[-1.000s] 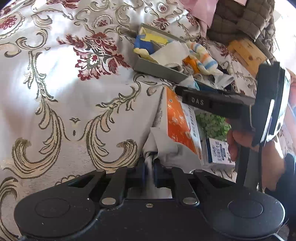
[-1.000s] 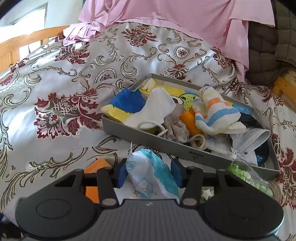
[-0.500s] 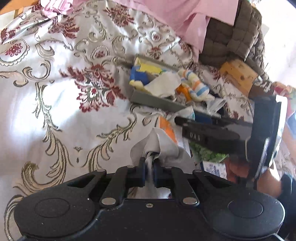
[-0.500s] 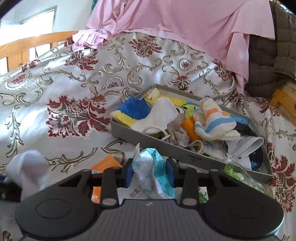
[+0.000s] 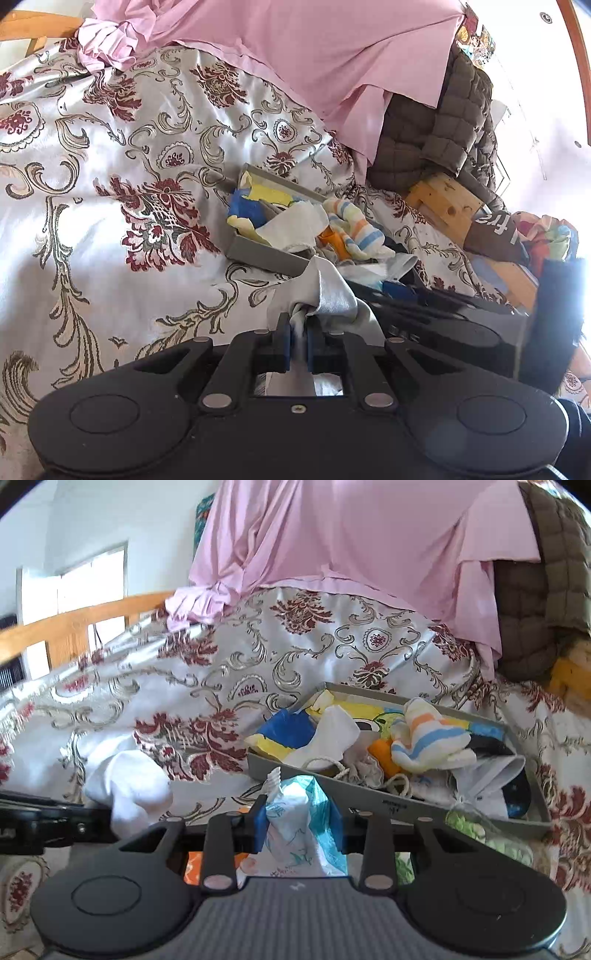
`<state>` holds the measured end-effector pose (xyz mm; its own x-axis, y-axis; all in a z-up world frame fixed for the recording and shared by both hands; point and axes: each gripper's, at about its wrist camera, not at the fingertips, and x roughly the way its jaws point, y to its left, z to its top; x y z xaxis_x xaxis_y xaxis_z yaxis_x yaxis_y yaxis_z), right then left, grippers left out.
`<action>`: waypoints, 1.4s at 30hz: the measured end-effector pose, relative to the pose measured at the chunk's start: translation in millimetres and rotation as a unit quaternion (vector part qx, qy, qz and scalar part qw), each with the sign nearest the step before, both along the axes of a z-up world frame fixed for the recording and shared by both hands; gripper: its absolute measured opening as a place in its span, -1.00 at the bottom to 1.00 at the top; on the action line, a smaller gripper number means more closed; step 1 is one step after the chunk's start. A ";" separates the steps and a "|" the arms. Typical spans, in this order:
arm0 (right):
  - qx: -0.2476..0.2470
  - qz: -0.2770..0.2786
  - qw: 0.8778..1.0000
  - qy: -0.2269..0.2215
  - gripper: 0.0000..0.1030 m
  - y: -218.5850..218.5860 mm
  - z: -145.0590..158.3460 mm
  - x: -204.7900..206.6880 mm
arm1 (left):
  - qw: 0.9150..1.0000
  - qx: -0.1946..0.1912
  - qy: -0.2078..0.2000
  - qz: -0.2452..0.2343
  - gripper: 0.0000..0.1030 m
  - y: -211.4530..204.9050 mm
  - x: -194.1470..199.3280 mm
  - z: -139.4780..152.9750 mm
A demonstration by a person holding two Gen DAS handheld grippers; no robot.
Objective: Organize soft objects
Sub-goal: 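Carry the grey cloth and plastic bag over the cartoon tray and open both tools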
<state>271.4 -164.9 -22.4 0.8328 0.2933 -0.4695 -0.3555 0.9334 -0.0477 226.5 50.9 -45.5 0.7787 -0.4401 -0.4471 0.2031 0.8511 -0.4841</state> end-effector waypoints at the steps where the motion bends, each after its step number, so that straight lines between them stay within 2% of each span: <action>1: 0.009 -0.003 1.000 -0.001 -0.27 -3.8 2.3 2.1 | 1.000 0.003 0.000 0.003 -0.85 -0.2 0.8 -0.3; 4: 0.049 -0.013 0.999 -0.003 -0.27 -15.5 13.3 15.1 | 1.000 0.000 -0.003 0.004 -0.84 -1.4 8.0 6.0; 6: 0.074 -0.017 0.997 -0.015 -0.27 -20.6 24.0 29.2 | 1.000 0.012 -0.020 0.002 -0.84 -3.5 19.5 14.2; 9: 0.111 -0.023 0.993 -0.026 -0.27 -23.7 37.7 55.2 | 0.999 0.016 -0.042 0.027 -0.84 -3.6 51.1 28.2; 12: 0.173 -0.037 0.984 -0.031 -0.27 -26.4 49.8 87.9 | 0.997 0.022 -0.058 0.042 -0.84 -6.3 88.7 43.9; 16: 0.221 -0.061 0.973 -0.031 -0.26 -37.2 51.6 123.1 | 0.991 0.103 -0.072 0.034 -0.84 -29.4 145.6 63.1; 24: 0.320 -0.144 0.936 0.015 -0.26 -84.8 29.7 176.1 | 0.977 0.204 -0.054 0.003 -0.84 -77.7 231.6 60.8; 29: 0.346 -0.163 0.923 0.047 -0.24 -98.3 12.6 189.5 | 0.969 0.243 -0.035 -0.018 -0.84 -101.5 260.6 46.6; 33: 0.345 -0.165 0.922 0.056 -0.21 -95.8 8.0 190.3 | 0.965 0.260 -0.018 -0.026 -0.84 -111.2 270.7 34.5; 38: 0.344 -0.165 0.922 0.065 -0.11 -97.2 5.5 187.7 | 0.964 0.265 0.006 -0.025 -0.81 -111.6 275.9 23.4; 42: 0.349 -0.169 0.920 0.066 0.02 -102.8 8.7 183.2 | 0.967 0.253 0.020 -0.017 -0.78 -110.8 279.4 20.9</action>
